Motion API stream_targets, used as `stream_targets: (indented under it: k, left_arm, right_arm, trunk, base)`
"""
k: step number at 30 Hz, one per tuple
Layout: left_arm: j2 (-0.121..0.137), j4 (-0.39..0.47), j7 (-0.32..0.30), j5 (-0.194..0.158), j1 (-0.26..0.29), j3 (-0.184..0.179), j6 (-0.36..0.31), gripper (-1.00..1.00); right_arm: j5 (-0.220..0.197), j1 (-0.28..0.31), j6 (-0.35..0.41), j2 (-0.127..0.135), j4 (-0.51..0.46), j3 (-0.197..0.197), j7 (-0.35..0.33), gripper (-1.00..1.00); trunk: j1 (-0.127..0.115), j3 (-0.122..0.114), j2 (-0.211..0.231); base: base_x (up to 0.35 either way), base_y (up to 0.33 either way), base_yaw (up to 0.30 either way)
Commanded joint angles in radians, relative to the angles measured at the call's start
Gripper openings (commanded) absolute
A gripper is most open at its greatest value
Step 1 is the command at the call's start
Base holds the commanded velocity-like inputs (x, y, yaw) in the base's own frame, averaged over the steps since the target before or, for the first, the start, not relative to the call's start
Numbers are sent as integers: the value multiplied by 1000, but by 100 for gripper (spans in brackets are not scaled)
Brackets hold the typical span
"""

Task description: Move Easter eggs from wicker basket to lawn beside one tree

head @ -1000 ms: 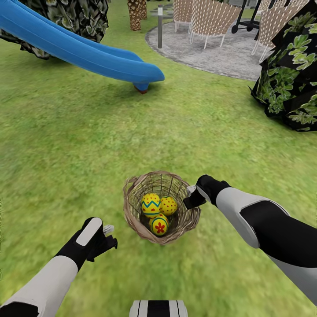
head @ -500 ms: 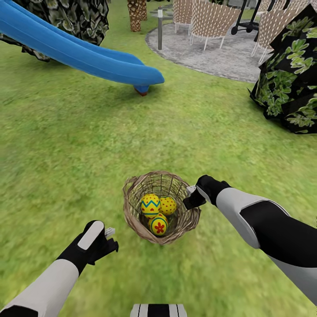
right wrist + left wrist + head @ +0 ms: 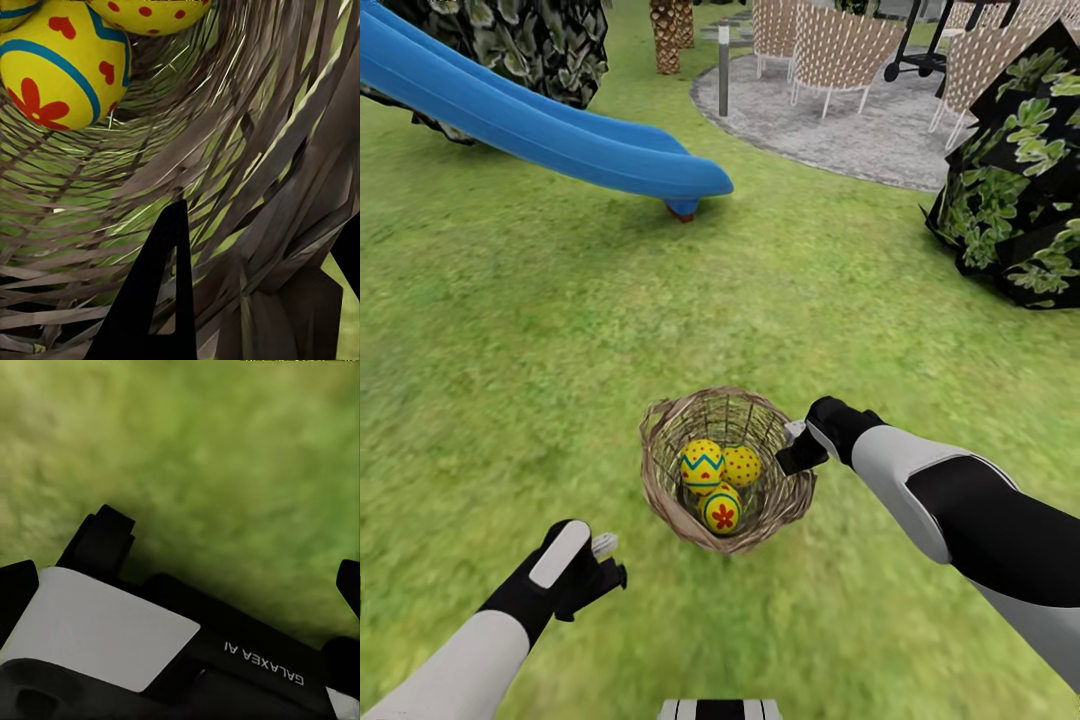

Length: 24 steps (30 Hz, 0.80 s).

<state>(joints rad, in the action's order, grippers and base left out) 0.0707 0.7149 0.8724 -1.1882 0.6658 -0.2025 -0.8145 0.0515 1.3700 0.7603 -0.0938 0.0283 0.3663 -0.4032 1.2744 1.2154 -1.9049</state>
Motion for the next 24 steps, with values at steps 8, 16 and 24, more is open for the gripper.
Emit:
stream_targets:
  k: [8,16,24]
  left_arm:
    - [-10,0,8,-12,-14,-8,93,100]
    - [-11,-82,7,-13,-21,-41,172,100]
    - [-12,-252,-145,-14,-22,-184,354,100]
  right_arm:
    - [1,1,72,3,-8,2,-12,-100]
    - [9,1,142,27,-11,5,-20,-100]
    - [13,1,264,95,-119,7,-23,-100]
  trunk:
    - [-31,-24,56]
    - [-62,-50,112]
    - [-92,-75,168]
  base:
    - [0,0,0]
    - [0,0,0]
    - [0,0,0]
